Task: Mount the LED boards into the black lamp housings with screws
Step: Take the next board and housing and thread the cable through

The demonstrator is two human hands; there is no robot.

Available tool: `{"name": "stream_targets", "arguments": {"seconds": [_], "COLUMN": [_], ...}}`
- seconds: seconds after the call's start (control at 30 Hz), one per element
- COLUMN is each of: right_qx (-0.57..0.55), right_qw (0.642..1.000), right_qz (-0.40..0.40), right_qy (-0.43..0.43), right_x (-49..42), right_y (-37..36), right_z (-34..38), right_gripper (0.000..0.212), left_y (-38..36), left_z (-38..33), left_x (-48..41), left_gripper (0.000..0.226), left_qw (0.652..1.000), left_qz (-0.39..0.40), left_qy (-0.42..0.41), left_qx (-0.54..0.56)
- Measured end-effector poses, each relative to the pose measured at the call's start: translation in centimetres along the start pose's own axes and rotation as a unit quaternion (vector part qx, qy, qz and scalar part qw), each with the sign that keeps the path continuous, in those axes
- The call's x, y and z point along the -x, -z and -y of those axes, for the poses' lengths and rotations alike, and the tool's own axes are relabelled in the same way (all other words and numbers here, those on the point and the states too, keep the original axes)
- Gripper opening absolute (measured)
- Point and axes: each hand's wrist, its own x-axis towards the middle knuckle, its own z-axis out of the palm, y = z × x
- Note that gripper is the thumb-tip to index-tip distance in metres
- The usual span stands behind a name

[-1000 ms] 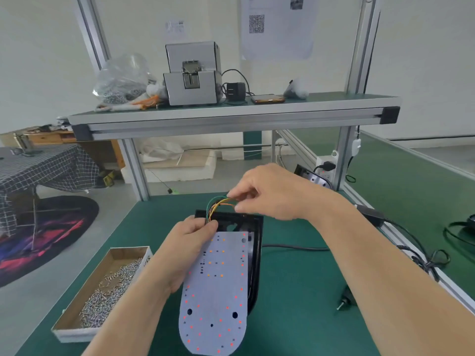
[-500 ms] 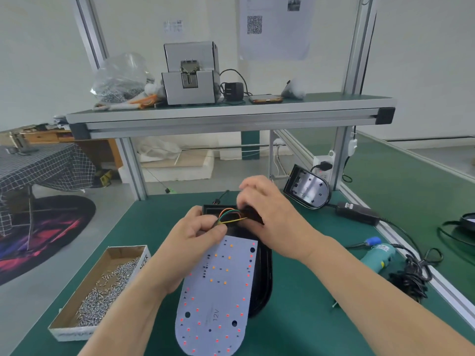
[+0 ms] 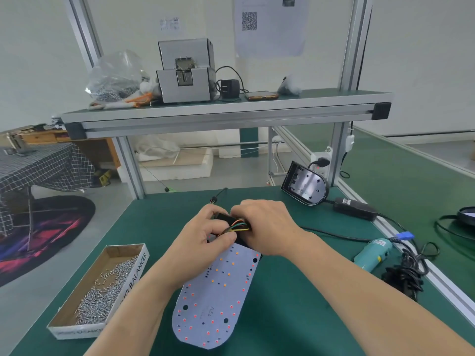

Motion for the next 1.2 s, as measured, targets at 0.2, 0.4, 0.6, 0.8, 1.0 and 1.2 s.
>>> {"name": "stream_targets", "arguments": {"seconds": [0.2, 0.4, 0.6, 0.8, 1.0, 1.2], "right_qx": [-0.084, -0.158, -0.217, -0.155, -0.122, -0.355], "right_qw": [0.996, 0.986, 0.968, 0.981, 0.99, 0.903], "right_qz": [0.009, -0.051, -0.078, -0.045, 0.053, 0.237], "right_qy": [0.025, -0.031, -0.094, -0.104, -0.042, -0.057], "right_x": [0.7, 0.5, -0.4, -0.4, 0.0, 0.7], "right_y": [0.1, 1.2, 2.4, 1.3, 1.3, 2.9], "right_z": [-1.1, -1.4, -2.0, -0.7, 0.8, -1.5], "right_gripper": [0.009, 0.03, 0.01, 0.023, 0.024, 0.022], "left_y": [0.0, 1.4, 0.7, -1.0, -0.9, -0.2], "left_z": [0.4, 2.4, 3.7, 3.8, 2.4, 2.5], "left_x": [-0.1, 1.3, 2.8, 2.8, 2.1, 2.8], "left_gripper": [0.021, 0.034, 0.016, 0.021, 0.017, 0.006], "left_qw": [1.0, 0.999, 0.997, 0.995, 0.989, 0.997], "left_qz": [0.028, 0.034, -0.067, -0.084, -0.038, -0.019], "left_qy": [-0.009, 0.0, 0.018, -0.004, -0.013, -0.002], "left_qx": [0.002, 0.002, -0.041, -0.056, -0.14, -0.074]}}
